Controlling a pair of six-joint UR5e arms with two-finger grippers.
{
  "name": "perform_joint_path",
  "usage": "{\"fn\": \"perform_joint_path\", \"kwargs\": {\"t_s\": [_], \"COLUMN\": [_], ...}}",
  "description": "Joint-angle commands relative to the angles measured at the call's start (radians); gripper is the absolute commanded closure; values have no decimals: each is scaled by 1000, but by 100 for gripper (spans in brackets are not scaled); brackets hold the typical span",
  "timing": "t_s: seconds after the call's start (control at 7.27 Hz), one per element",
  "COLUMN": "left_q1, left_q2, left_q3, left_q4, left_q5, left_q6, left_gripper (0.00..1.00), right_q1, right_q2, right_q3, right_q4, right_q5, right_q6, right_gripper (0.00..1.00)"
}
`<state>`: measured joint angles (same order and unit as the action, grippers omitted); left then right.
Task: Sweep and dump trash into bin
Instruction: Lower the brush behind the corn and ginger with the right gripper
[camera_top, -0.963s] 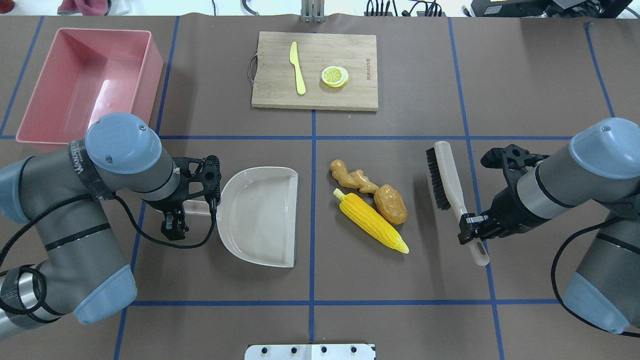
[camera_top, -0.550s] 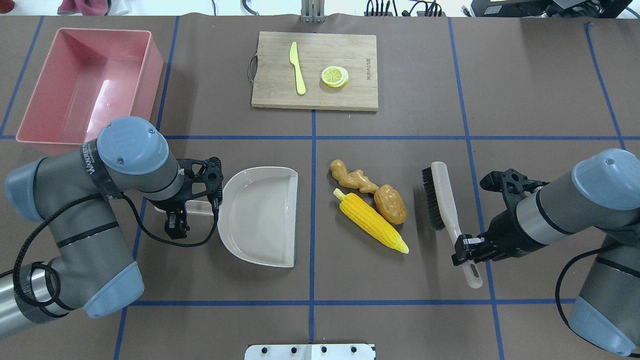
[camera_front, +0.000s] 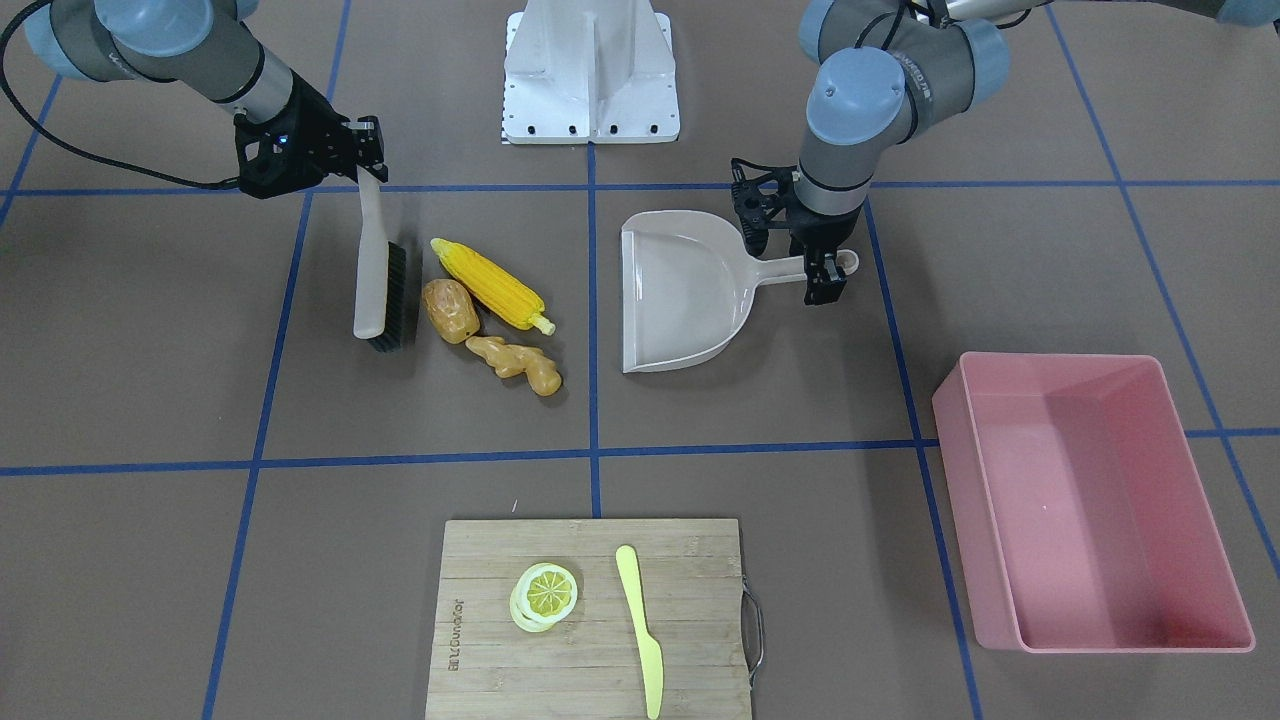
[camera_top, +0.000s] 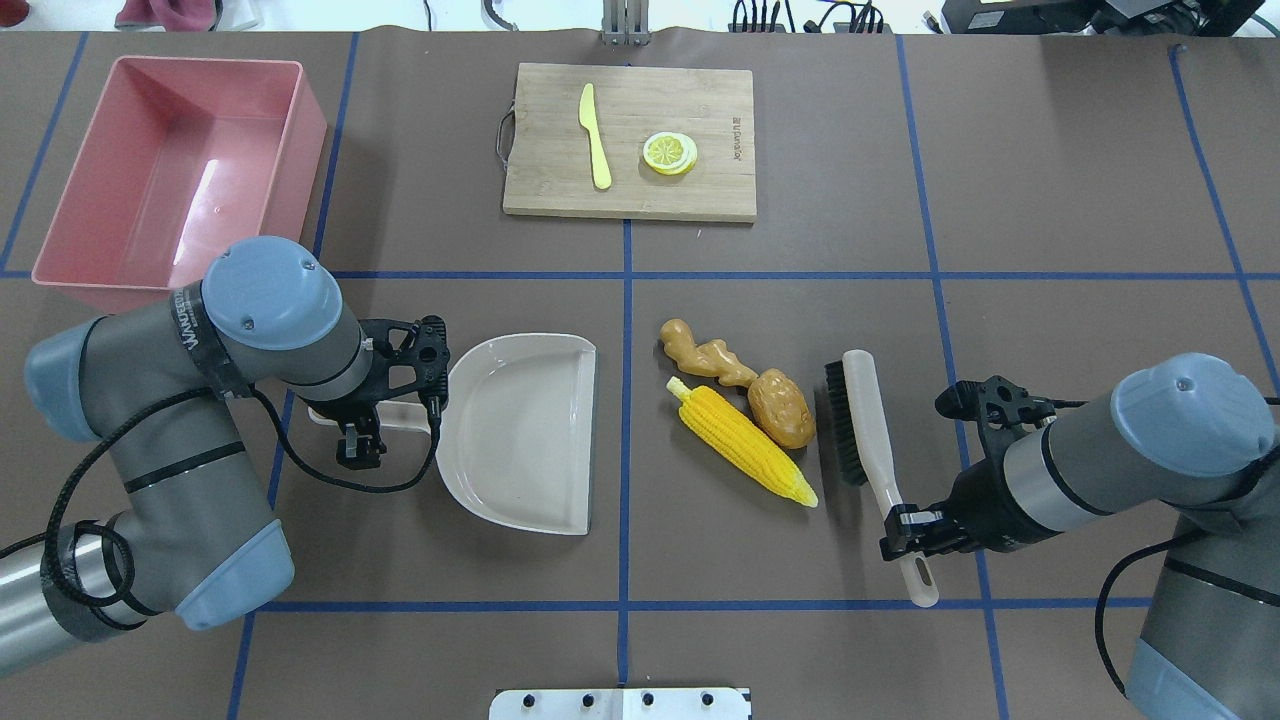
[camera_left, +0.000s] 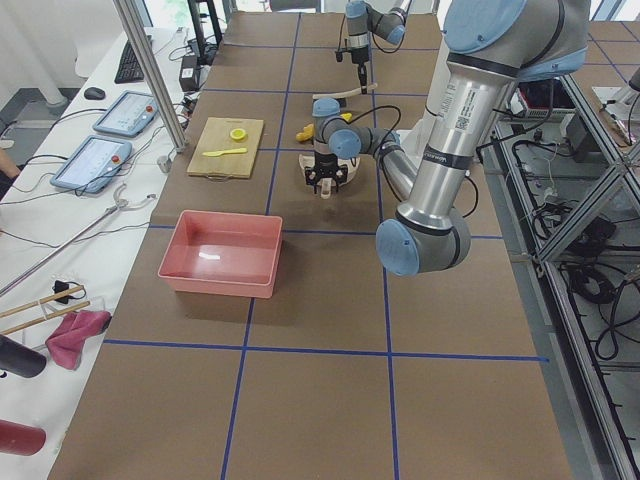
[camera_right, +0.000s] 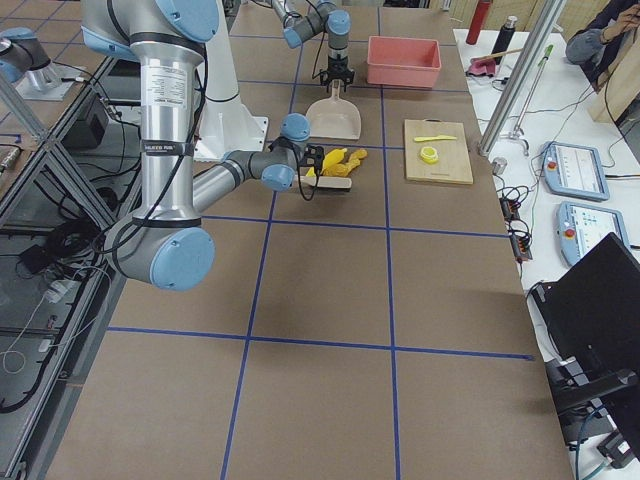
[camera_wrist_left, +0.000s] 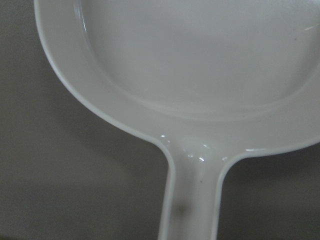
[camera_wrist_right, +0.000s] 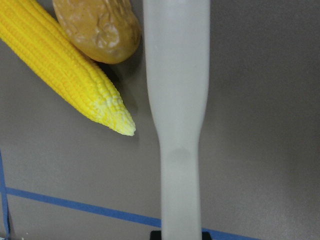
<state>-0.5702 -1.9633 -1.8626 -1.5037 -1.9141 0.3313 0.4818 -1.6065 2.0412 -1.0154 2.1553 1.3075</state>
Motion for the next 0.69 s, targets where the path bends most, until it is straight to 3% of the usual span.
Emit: {"fn": "perform_joint_path", "kwargs": {"t_s": [0.0,0.55], "left_q1": [0,6], "left_q2": [0,-28], "left_q3": [0,-20], "left_q4": [0,34], "left_q5": [-3,-2], "left_q6": [0,2], "left_gripper": [100,100], "right_q1": [-22,-57], "right_q2": [16,121], "right_q3": [-3,-64], "right_q4": [0,-9], "right_q5": [-14,-40], "right_q6": [4,10], "right_gripper": [100,100]}}
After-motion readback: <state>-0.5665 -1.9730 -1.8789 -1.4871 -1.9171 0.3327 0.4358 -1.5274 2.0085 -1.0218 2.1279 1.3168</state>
